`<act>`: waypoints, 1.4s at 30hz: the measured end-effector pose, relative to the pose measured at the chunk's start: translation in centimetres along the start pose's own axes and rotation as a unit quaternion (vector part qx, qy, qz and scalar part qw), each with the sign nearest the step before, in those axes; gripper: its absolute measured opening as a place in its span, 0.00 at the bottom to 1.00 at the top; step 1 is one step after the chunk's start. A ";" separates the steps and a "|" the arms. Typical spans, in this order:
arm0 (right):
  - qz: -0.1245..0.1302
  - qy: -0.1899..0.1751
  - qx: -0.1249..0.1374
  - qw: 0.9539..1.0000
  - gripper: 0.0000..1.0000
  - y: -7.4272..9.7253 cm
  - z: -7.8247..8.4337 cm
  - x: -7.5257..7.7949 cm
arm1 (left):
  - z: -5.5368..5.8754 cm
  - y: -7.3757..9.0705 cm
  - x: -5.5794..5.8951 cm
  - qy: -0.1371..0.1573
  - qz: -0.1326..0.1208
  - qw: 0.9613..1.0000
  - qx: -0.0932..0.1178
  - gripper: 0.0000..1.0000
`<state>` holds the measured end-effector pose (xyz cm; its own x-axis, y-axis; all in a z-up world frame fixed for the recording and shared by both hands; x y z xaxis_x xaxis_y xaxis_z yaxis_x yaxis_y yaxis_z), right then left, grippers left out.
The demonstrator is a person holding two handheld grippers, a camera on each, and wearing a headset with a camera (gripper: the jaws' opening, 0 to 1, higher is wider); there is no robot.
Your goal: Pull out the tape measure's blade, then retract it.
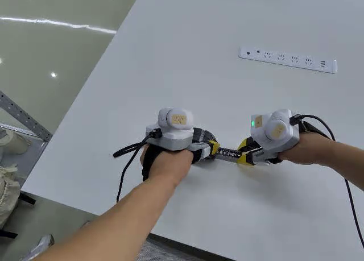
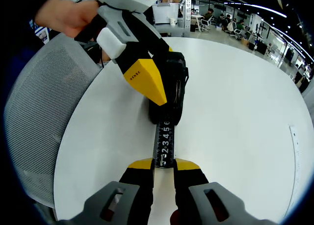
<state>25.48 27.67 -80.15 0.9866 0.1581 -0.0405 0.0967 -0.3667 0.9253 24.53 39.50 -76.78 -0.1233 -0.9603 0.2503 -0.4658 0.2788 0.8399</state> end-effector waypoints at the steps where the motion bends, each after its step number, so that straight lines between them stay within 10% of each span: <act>1: 0.000 -0.001 0.001 1.000 0.11 0.0 0.0 0.0 | 0.0 0.0 0.0 0.000 0.000 1.000 0.000 0.52; 42: 0.003 0.011 0.007 1.000 0.11 -1.3 -3.1 0.2 | 0.0 0.2 -0.1 0.001 0.004 1.000 0.000 0.52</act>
<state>25.09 31.06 -80.20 0.9843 0.1747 -0.0261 0.0920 -0.3807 0.9201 24.45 39.64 -76.69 -0.1250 -0.9579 0.2584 -0.4643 0.2866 0.8380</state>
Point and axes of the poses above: the centre of the closed fingertips' face, and the gripper's own axes: y roughly backward along the fingers, x roughly to its right, z roughly out of its underside, the point moved 3 cm from there along y, roughly backward along the fingers, and after that the axes turned 12 degrees about -x, right-handed, at the moved point
